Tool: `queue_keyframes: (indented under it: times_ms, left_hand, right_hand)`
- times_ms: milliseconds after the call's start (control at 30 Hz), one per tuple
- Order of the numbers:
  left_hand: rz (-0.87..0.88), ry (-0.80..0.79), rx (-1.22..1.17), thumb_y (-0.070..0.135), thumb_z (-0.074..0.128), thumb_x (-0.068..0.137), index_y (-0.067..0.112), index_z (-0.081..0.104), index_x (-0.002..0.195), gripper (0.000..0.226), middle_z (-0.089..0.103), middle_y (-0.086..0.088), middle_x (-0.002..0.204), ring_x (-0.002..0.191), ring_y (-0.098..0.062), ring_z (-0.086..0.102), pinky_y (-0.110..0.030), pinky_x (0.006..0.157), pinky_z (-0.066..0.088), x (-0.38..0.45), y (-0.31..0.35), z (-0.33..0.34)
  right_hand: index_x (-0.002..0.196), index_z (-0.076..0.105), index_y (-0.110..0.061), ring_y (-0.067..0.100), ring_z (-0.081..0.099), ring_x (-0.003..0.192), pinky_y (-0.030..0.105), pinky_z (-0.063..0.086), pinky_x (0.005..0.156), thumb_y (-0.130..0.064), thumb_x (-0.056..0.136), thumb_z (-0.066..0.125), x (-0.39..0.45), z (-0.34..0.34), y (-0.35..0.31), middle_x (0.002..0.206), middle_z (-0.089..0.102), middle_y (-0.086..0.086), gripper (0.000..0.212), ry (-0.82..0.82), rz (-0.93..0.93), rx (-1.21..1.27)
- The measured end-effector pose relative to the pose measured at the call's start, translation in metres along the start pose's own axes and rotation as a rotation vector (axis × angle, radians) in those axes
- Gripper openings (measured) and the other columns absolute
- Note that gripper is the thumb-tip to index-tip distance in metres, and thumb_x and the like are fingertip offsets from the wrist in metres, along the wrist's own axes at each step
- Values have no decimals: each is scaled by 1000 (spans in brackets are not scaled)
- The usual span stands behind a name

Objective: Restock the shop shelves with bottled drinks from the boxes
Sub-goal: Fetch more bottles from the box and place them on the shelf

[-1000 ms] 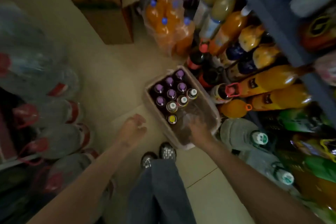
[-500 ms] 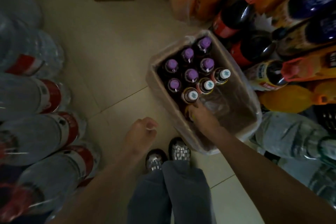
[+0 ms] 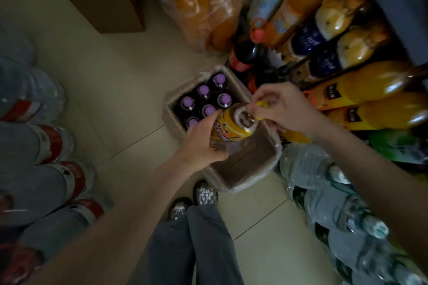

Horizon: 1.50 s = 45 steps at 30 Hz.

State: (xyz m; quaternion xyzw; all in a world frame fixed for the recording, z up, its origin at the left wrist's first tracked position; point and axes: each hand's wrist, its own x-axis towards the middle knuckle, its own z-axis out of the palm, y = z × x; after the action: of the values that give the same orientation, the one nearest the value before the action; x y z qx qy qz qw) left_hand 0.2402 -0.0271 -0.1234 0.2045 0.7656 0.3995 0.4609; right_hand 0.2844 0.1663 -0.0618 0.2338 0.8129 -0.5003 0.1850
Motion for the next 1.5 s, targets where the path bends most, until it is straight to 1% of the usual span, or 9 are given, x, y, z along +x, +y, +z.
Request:
queue_keyframes:
  times_ms: [167, 233, 367, 500, 667, 900, 1033, 1267, 1500]
  left_hand:
    - [57, -10, 84, 38, 81, 51, 17, 52, 121, 79, 64, -1, 113, 112, -22, 58, -30, 100, 42, -29, 110, -46]
    - [97, 11, 84, 21, 85, 59, 20, 59, 106, 54, 65, 5, 100, 101, -16, 62, -22, 89, 44, -59, 186, -60]
    - [302, -5, 134, 44, 83, 53, 21, 65, 96, 52, 68, 8, 93, 91, -8, 63, -21, 82, 48, -122, 333, -62]
    - [426, 27, 267, 49, 78, 60, 25, 65, 87, 38, 69, 0, 89, 89, -16, 64, -24, 72, 48, -181, 449, -33]
    - [624, 103, 639, 50, 74, 67, 21, 64, 106, 50, 67, -8, 109, 104, -25, 61, -32, 78, 46, -241, 562, 30]
    - [945, -80, 670, 44, 74, 71, 18, 54, 117, 57, 63, -6, 115, 109, -24, 58, -30, 81, 44, -304, 654, 181]
    - [1070, -261, 703, 27, 68, 80, 12, 51, 122, 47, 56, -8, 122, 113, -24, 54, -35, 92, 45, -320, 690, 281]
    - [1087, -220, 756, 22, 58, 88, 14, 51, 122, 36, 53, -3, 124, 113, -20, 53, -34, 94, 44, -322, 734, 383]
    - [1019, -138, 711, 17, 60, 87, 11, 55, 116, 30, 60, -3, 113, 99, -18, 60, -31, 87, 46, -307, 746, 410]
  right_hand:
    - [76, 60, -4, 10, 36, 27, 15, 25, 30, -17, 84, 67, -60, -83, -120, 52, 53, 17, 17, 23, -107, -25]
    - [73, 62, -8, 11, 38, 29, 16, 27, 31, -21, 85, 66, -113, -131, -173, 50, 53, 15, 18, 192, -142, 20]
    - [90, 61, -19, 7, 55, 46, 22, 46, 40, -24, 84, 65, -225, -195, -237, 74, 60, 5, 8, 527, -171, 181]
    - [128, 44, -20, 12, 60, 101, 38, 49, 95, -44, 69, 76, -321, -222, -258, 111, 61, -5, 70, 727, -157, 152]
    - [128, 32, -17, 23, 59, 106, 37, 48, 92, -39, 75, 73, -428, -267, -266, 106, 57, 0, 70, 1078, -124, 247]
    - [131, 32, -16, 12, 53, 94, 20, 39, 75, -32, 74, 77, -599, -325, -206, 107, 55, -3, 74, 1431, -96, 192]
    - [135, 30, -15, 21, 56, 111, 33, 44, 87, -30, 71, 79, -692, -356, -143, 123, 56, 6, 82, 1632, -25, -18]
    - [143, 25, -10, 30, 39, 129, 38, 37, 99, -23, 75, 77, -792, -423, -41, 141, 37, 11, 87, 1759, 117, -375]
    - [142, 23, -2, 35, 43, 126, 40, 38, 102, -23, 77, 74, -805, -477, 16, 137, 43, 20, 85, 1857, 94, -82]
